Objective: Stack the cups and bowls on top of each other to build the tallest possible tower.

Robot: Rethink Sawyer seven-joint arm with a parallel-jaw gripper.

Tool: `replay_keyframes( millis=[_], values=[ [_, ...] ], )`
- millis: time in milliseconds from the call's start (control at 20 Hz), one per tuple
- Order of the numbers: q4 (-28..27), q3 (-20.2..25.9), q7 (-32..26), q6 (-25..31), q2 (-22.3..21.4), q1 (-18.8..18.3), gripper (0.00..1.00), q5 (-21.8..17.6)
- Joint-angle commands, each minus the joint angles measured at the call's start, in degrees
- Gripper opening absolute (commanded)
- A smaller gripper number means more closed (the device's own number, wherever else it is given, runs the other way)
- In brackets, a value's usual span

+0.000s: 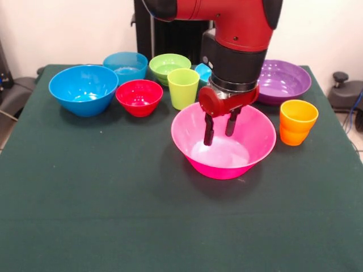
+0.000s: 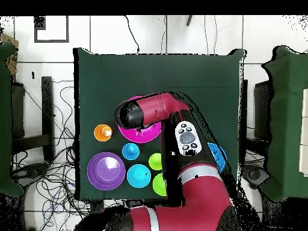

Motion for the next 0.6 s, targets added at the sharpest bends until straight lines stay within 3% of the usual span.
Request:
replay_keyframes(
  millis=[50, 250, 450, 600],
  values=[
    [-7.7, -7.6, 15.4, 20.3, 3.2, 6.2, 1.00, 4.0],
    [-9.2, -8.5, 18.3, 18.9, 4.1, 7.0, 1.00, 6.1],
    [-11.9, -8.0, 14.1, 24.5, 5.3, 7.1, 1.00, 6.6],
    [-12.9, -9.3, 16.8, 24.9, 5.5, 7.8, 1.00, 6.4]
  ],
)
